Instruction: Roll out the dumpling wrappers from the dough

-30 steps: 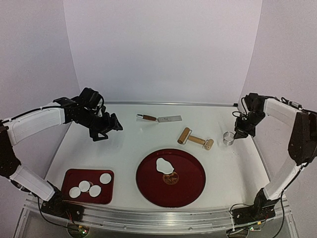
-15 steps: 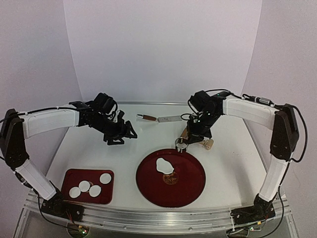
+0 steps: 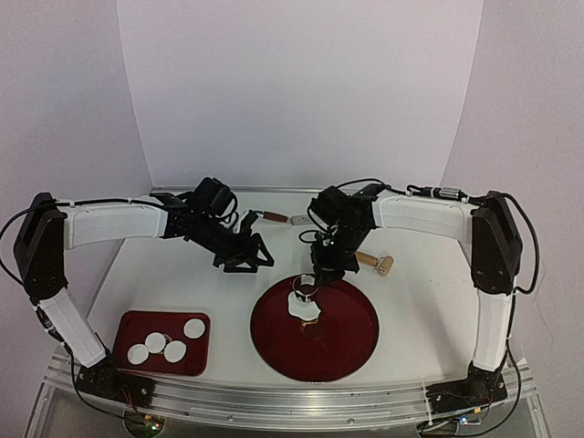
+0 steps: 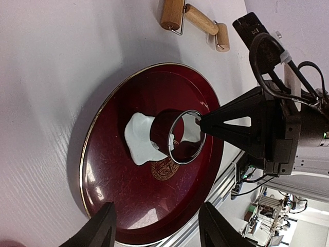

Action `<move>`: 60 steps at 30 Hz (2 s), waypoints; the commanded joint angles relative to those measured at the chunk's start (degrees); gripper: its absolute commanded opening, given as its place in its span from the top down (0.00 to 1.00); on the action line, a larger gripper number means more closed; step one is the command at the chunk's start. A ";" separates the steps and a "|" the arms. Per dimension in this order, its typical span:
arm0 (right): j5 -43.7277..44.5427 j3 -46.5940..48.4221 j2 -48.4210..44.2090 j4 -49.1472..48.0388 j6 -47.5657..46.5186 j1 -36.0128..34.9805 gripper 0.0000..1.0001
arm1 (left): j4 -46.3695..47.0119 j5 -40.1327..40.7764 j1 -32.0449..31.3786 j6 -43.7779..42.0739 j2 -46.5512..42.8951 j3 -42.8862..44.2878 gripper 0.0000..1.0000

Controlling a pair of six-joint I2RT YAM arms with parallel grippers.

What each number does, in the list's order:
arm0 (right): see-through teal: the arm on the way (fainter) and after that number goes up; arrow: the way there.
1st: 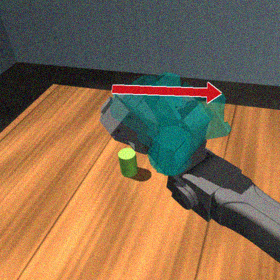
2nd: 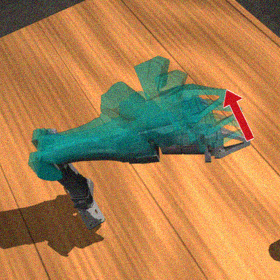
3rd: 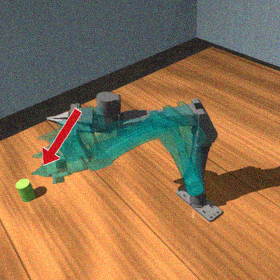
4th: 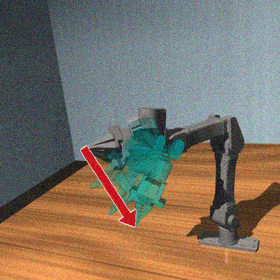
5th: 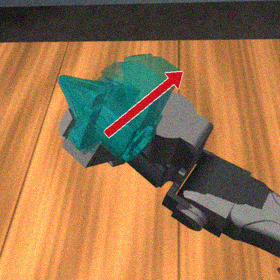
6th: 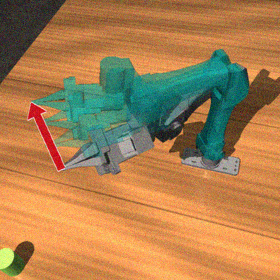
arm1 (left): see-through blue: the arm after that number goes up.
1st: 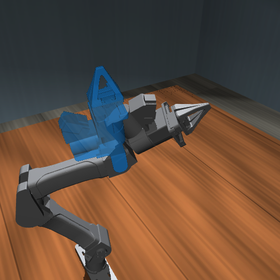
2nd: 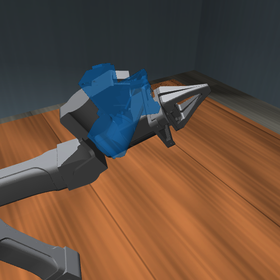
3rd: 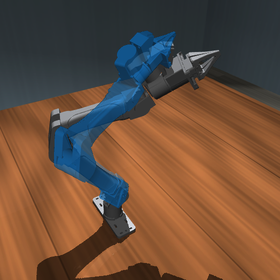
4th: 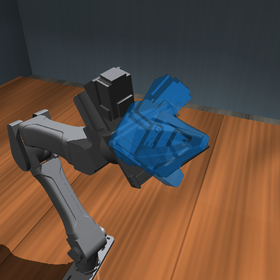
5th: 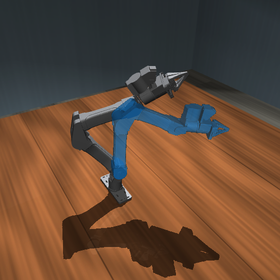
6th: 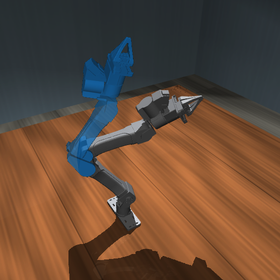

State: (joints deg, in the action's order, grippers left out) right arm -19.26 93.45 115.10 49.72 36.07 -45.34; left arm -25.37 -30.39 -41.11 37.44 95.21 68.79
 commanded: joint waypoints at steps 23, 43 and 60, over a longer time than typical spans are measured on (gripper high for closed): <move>-1.92 1.36 4.30 -1.59 0.25 -1.31 1.00 | 1.38 -3.70 -5.52 -2.76 12.34 9.02 0.60; -1.83 1.09 6.74 -1.55 -0.39 -1.29 1.00 | -1.89 -1.84 -6.47 -4.85 16.09 11.71 0.65; -2.26 0.42 7.57 -1.51 -0.44 -1.32 1.00 | -1.60 -1.74 -6.61 -5.18 20.27 12.45 0.70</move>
State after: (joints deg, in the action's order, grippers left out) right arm -21.15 93.45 120.77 48.27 36.05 -46.30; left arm -27.03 -32.80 -47.37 33.21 114.00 78.57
